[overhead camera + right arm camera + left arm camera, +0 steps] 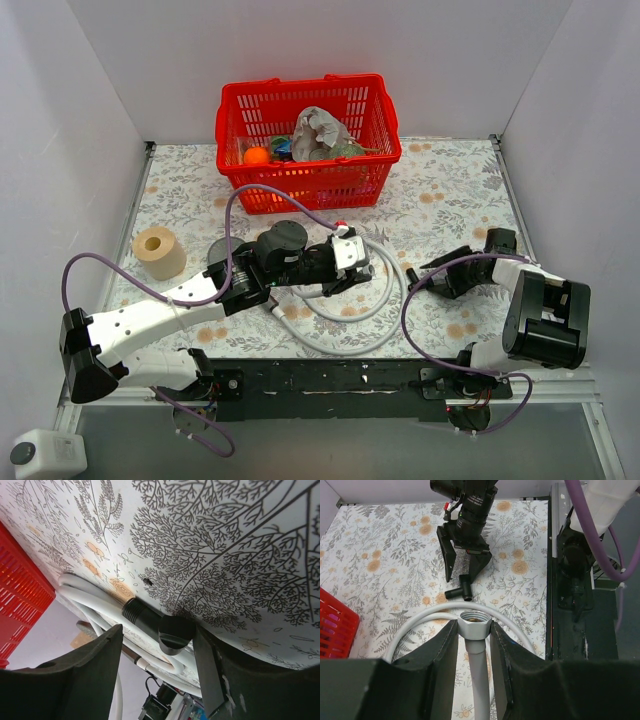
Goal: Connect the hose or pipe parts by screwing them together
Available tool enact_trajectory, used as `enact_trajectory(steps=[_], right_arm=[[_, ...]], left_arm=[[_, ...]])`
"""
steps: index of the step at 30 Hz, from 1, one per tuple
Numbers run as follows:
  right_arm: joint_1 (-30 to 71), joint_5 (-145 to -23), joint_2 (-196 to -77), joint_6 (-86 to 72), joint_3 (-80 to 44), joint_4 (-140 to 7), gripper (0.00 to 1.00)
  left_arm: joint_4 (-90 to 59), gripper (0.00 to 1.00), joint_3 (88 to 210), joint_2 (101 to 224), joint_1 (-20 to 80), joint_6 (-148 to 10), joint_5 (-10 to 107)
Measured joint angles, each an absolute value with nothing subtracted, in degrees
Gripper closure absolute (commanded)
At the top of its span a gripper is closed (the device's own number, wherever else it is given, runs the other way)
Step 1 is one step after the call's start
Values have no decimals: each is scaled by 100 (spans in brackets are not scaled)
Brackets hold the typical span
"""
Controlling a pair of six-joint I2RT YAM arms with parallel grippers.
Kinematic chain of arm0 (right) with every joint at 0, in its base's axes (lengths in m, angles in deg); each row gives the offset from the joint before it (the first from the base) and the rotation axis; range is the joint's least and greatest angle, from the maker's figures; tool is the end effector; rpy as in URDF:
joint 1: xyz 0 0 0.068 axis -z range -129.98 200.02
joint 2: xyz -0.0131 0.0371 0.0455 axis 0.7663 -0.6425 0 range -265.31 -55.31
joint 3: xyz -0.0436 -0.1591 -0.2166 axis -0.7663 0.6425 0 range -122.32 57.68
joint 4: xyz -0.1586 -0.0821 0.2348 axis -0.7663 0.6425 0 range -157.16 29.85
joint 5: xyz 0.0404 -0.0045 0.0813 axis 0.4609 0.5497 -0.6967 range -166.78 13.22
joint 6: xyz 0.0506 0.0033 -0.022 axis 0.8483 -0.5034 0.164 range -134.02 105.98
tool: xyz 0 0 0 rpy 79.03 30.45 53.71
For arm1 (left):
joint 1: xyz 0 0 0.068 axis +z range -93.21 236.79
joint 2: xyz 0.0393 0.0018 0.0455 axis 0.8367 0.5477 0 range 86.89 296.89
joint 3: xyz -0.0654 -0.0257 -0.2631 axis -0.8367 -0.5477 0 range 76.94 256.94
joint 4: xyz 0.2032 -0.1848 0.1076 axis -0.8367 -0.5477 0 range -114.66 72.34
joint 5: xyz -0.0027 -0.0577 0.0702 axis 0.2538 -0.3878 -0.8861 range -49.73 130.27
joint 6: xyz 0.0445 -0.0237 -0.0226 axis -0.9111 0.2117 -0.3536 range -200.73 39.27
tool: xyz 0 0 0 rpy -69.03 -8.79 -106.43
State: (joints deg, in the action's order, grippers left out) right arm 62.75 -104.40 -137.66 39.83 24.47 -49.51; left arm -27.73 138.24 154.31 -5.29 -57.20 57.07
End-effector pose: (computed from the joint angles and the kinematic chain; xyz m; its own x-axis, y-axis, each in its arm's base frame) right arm 0.2538 -0.0394 0.1030 -0.5151 0.8498 0.1115 0.7338 0.3701 0.5697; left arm 0.1354 -0.2788 0.3559 -0.5092 0.1448 -0.8484 0.8427 0.2843 -0.4572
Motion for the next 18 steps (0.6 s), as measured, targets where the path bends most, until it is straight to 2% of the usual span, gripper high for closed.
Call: enact_trajectory(steps=[3, 13, 18], right_arm=[[6275, -10505, -13851, 3978, 2429, -4881, 39], [6260, -10363, -14426, 3893, 1795, -3989, 39], [6208, -10241, -14710, 3968, 1500, -3517, 44]], left_arm=[[-2738, 100, 13808, 15431, -529, -5799, 5726], [-2427, 100, 13553, 15404, -529, -6013, 5733], [-2353, 100, 13550, 15350, -529, -6046, 5739]])
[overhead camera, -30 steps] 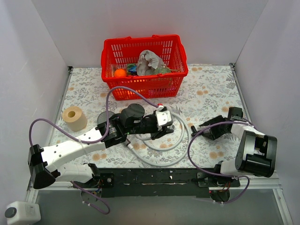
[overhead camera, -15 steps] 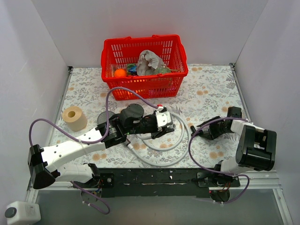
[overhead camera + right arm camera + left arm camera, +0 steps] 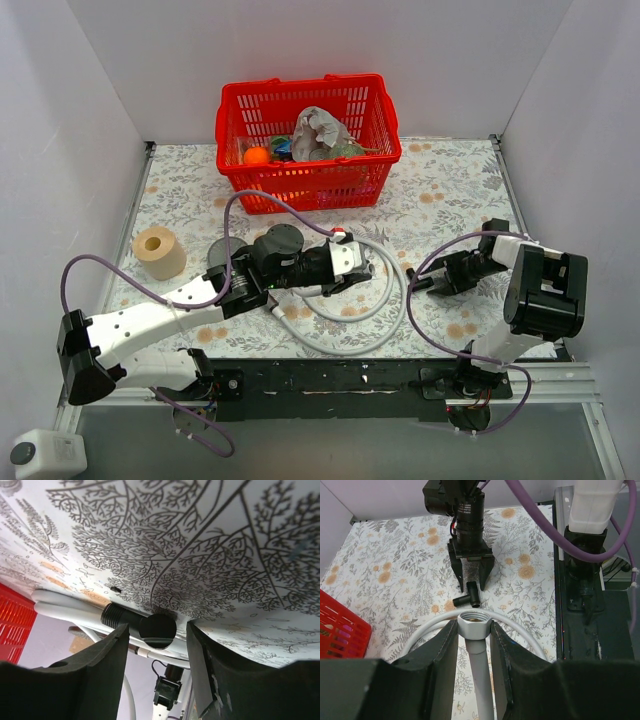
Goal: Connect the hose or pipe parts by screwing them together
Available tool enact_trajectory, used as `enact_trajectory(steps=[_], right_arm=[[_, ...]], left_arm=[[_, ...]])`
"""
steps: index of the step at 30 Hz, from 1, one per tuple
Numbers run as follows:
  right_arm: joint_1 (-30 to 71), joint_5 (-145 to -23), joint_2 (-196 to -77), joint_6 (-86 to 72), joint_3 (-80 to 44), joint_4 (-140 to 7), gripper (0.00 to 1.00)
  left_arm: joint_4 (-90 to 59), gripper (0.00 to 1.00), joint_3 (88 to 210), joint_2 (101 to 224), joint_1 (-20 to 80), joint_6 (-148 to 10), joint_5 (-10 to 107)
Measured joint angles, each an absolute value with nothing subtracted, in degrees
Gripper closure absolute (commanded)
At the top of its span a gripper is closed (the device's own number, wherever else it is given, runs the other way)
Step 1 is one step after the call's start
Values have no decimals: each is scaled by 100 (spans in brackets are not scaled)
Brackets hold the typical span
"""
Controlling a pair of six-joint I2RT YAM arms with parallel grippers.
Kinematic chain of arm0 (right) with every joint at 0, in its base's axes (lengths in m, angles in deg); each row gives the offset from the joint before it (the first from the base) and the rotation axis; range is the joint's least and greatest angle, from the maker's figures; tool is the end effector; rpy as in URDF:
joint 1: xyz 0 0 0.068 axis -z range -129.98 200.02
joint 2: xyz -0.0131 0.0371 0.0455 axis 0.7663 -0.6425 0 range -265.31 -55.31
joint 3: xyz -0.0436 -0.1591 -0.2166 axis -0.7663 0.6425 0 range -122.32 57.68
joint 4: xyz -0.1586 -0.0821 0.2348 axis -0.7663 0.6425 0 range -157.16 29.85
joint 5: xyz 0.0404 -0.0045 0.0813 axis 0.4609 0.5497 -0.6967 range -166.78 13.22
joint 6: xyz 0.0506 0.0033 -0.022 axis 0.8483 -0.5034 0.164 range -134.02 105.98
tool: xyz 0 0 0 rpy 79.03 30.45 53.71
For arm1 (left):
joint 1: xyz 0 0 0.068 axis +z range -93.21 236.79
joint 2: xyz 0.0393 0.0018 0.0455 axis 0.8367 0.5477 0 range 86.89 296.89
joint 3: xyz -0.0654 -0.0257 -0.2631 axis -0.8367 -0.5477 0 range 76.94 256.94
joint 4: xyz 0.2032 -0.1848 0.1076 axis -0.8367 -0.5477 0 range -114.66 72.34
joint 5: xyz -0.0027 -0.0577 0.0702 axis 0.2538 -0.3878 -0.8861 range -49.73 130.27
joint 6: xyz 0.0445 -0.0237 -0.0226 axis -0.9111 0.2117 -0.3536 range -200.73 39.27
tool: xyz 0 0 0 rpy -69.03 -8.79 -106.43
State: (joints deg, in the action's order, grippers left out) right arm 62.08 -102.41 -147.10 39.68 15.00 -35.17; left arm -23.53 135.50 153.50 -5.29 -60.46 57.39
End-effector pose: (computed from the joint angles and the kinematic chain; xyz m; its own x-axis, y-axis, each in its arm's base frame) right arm 0.2714 -0.0413 0.0974 -0.4730 0.8440 0.2528 0.8514 0.3639 0.3778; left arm 0.1345 -0.2776 0.3491 -0.4444 0.1318 -0.8861 0.8787 0.2564 -0.4026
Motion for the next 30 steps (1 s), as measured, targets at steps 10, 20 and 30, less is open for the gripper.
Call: enact_trajectory(steps=[10, 20, 30], right_arm=[[5943, -9743, -15066, 4378, 1050, -2817, 48], [5701, -9531, -15149, 4551, 925, -2513, 99], [3753, -7553, -14037, 3867, 539, -2715, 99]], left_arm=[[-2373, 100, 13550, 15173, -529, -6144, 5790], [-2512, 100, 13579, 14921, -529, -6144, 5916], [-2884, 99, 14433, 14259, -529, -5930, 6375]])
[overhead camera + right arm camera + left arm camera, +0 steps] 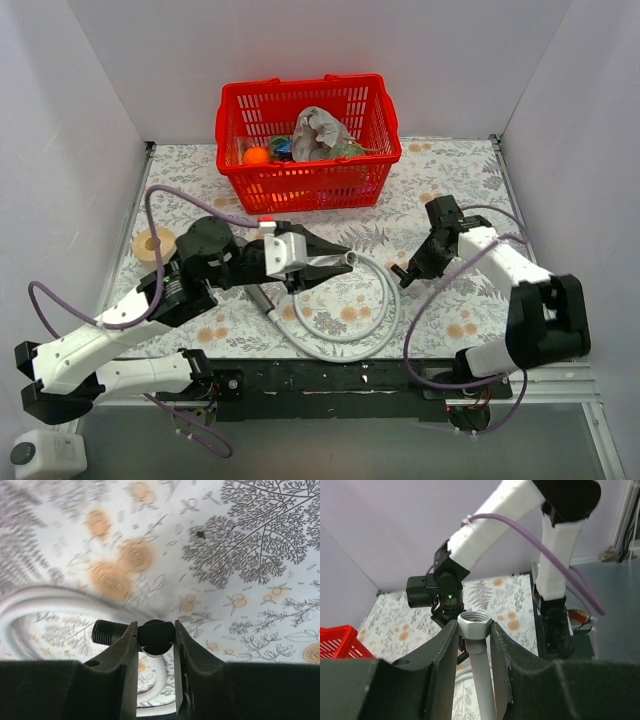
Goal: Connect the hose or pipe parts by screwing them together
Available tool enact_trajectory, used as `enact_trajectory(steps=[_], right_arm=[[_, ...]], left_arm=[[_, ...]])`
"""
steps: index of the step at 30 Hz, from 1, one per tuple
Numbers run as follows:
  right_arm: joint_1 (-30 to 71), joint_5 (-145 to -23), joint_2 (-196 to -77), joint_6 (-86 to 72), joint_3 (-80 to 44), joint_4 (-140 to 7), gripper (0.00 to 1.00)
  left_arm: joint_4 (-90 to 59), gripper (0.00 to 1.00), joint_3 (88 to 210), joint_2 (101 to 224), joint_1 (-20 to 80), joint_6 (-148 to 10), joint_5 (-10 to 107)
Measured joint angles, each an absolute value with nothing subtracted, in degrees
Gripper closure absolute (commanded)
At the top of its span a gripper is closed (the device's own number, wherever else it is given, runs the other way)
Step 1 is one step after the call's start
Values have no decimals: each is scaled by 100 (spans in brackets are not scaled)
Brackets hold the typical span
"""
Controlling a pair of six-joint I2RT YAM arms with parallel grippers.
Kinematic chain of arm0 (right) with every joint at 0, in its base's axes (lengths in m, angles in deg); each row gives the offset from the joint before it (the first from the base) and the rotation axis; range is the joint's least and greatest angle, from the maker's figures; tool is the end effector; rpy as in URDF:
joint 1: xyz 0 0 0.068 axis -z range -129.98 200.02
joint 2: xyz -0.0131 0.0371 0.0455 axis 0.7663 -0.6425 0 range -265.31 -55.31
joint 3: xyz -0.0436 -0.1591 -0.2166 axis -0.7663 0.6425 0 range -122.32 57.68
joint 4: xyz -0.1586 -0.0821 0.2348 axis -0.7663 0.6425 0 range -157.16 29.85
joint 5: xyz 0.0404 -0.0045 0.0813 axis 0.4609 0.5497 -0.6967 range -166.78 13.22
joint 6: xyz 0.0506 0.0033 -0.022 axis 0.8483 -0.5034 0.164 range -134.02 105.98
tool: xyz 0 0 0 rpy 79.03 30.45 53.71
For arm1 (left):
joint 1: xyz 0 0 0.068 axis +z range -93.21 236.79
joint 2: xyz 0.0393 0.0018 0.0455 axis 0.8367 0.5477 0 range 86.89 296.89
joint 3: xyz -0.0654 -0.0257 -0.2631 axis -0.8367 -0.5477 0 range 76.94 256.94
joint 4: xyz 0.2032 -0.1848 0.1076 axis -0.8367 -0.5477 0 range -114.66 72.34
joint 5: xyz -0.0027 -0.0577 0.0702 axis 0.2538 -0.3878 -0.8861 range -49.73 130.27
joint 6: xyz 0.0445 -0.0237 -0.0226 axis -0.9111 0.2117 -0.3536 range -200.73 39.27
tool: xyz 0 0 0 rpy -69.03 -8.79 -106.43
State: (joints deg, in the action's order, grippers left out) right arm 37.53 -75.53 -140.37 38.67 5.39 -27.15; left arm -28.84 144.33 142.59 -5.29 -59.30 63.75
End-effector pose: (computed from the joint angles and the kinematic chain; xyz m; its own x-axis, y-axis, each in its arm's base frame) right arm 0.2919 0.0638 0.1679 -0.7322 0.6522 -0.1961 0.6144 0.7568 0.2230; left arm 0.1003 -0.2213 0.4478 -0.3603 -0.0356 -0.9322 0.9296 0.0691 -0.3619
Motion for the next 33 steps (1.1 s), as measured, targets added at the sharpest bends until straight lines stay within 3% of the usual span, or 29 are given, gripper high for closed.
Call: enact_trajectory(steps=[5, 9, 12, 22, 33], right_arm=[[3124, -6812, -12345, 3552, 698, -2905, 99], [2708, -6374, -11213, 3159, 705, -3121, 99], [2252, -6158, -10868, 2785, 589, -3230, 99], [1128, -6305, -10898, 1259, -773, -3425, 99], [1023, -7985, -11814, -271, -3850, -3230, 99]], left_arm=[[-2974, 92, 14632, 13822, -529, -5375, 6292], [-2910, 91, 14615, 13756, -525, -4749, 5980], [-2757, 96, 14488, 13820, -525, -4297, 5755], [-1964, 100, 13505, 13789, -507, -4113, 5709], [-414, 100, 12410, 13464, 11, -3392, 5853]])
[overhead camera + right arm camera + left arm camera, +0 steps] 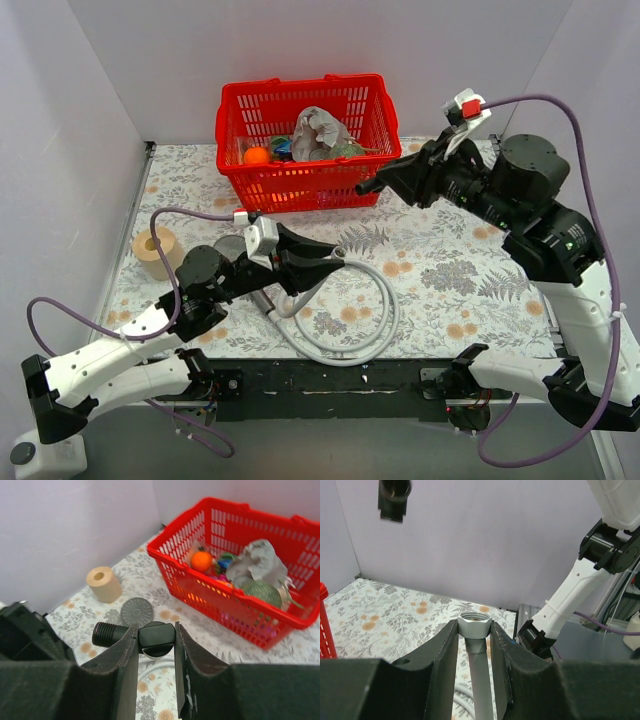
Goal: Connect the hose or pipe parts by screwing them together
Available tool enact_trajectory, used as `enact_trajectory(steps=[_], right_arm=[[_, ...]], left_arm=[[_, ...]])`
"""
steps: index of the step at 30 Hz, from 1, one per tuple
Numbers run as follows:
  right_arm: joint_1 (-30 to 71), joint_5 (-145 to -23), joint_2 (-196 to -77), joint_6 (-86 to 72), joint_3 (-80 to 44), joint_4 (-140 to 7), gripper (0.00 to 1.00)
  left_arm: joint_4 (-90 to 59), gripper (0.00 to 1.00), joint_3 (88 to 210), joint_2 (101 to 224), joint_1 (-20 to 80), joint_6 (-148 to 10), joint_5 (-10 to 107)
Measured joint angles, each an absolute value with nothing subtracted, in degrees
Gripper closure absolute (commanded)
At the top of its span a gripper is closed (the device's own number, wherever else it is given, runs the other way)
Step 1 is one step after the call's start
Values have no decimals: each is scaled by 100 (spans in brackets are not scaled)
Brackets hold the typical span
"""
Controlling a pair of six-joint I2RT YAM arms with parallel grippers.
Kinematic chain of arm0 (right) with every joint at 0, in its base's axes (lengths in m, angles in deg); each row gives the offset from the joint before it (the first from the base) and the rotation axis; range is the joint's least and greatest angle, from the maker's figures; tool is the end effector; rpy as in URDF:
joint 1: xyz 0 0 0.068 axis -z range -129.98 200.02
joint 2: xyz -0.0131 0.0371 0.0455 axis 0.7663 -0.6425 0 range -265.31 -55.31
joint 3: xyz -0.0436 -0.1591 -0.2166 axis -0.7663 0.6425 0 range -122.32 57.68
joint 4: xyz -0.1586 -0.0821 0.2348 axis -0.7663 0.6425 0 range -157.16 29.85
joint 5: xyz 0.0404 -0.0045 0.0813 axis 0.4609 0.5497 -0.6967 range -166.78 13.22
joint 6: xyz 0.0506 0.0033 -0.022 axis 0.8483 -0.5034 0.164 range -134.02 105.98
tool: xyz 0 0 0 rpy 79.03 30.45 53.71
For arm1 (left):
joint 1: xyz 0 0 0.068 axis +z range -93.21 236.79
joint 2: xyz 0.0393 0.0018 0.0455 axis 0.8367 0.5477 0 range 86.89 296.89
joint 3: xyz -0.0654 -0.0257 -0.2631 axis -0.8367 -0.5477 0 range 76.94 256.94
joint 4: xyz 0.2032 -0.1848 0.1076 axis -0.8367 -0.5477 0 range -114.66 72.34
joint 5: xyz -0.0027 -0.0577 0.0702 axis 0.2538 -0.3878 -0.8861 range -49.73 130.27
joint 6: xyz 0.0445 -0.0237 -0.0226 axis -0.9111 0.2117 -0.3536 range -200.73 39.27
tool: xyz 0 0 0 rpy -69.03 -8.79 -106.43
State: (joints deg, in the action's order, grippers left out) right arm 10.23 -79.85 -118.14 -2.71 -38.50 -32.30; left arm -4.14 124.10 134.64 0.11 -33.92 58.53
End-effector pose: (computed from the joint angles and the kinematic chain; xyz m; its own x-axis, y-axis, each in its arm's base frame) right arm 0.1621 0.1376 0.5493 -0.1532 0.1272 -0.9800 -0.6631 0.7220 0.1974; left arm 0.1170 -0.1994 0.3902 -0.6166 -0.3223 -0.7183 0.7477 0.0460 -0.6625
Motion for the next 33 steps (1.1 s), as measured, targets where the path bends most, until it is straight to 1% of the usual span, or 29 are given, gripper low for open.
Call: enact_trajectory(steps=[4, 7, 12, 15, 21, 24, 28, 33], right_arm=[[1014, -8871, -12041, -555, -4598, -3119, 99], [999, -9458, -12205, -740, -4952, -3062, 99], [936, -10184, -12271, -1068, -4919, -2975, 99], [875, -10440, -12253, -1213, -4725, -2951, 99], [649, -10709, -12253, -1532, -4469, -2951, 99], [514, -10781, -12253, -1580, -4462, -2964, 99], [123, -10750, -12251, -1615, -4386, -3005, 99], [-461, -10488, -12256, -1715, -4259, -3007, 99]], left_arm=[[421, 100, 11985, 13343, 11, -3160, 5652], [1107, 100, 11448, 13118, 19, -3106, 5632], [2379, 100, 10381, 12880, 26, -3449, 5811], [3210, 100, 10066, 13186, 30, -3729, 5691], [4727, 100, 10045, 14102, 37, -4529, 5803], [5052, 100, 10047, 14220, 37, -4767, 5890], [5168, 100, 10047, 14084, 37, -4848, 5855], [5083, 100, 10149, 13885, 37, -4760, 5497]])
